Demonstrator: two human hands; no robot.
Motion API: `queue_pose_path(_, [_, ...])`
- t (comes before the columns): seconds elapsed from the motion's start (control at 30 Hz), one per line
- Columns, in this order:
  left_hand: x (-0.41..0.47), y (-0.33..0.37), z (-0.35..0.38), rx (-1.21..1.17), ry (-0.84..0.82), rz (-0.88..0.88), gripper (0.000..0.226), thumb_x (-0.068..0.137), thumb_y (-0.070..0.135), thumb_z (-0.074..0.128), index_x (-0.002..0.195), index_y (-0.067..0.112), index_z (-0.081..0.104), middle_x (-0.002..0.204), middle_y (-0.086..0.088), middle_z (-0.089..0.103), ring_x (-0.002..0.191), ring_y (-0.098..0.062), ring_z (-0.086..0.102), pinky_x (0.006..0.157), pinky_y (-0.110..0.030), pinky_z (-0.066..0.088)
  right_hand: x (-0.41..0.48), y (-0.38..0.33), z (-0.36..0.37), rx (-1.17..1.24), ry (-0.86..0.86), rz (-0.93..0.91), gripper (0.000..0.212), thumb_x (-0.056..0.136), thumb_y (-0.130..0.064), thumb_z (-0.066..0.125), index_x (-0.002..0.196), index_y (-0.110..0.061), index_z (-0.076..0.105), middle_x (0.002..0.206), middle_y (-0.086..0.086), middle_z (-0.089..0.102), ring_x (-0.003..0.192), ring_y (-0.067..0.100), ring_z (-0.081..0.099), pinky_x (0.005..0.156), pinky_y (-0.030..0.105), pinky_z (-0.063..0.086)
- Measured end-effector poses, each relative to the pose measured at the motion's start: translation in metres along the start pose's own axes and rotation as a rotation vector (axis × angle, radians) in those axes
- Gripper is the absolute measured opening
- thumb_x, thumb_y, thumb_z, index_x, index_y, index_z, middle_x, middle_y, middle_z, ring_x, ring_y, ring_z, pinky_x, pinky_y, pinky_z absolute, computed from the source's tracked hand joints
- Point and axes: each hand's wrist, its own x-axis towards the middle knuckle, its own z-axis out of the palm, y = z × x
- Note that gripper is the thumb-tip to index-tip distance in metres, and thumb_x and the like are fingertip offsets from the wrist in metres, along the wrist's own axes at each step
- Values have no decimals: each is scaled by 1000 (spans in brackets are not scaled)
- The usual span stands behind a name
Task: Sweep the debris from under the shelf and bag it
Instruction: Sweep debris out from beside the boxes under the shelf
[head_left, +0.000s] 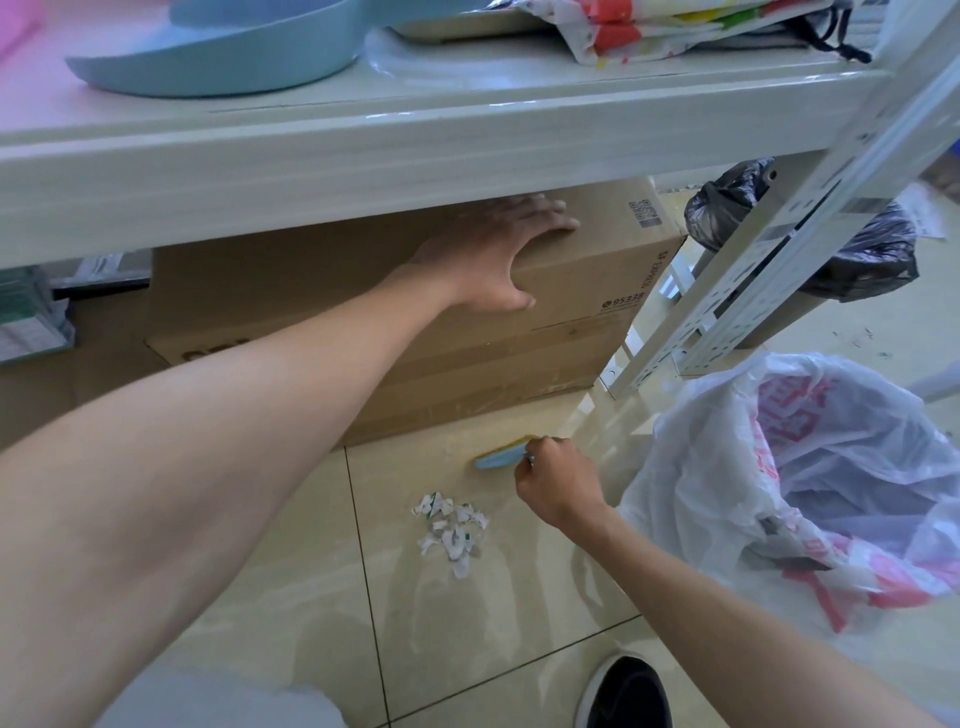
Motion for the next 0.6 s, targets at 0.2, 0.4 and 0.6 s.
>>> queue_pose_path(0.2, [0, 0, 0, 8, 12, 1, 89, 71, 39, 77, 148, 37, 32, 158, 14, 24, 147, -9, 18, 117, -31, 17, 2, 1, 1, -16, 14, 102, 23, 92, -16, 42, 103, -6, 60, 101, 12, 62, 89, 33, 61, 66, 31, 39])
queue_pose_path(0.4, [0, -2, 2, -5, 18, -3, 88, 71, 39, 77, 148, 39, 33, 158, 16, 24, 146, -7, 18, 116, -30, 20, 2, 1, -2, -31, -80, 221, 23, 89, -12, 52, 112, -7, 55, 109, 10, 61, 101, 28, 62, 73, 31, 44])
queue_pose_path(0.6, [-1, -1, 3, 8, 6, -3, 89, 73, 40, 76, 148, 39, 30, 158, 17, 21, 147, -7, 17, 116, -32, 21, -2, 11, -10, -19, -108, 323, 25, 90, -12, 52, 115, -10, 55, 114, 7, 62, 106, 26, 62, 73, 31, 45])
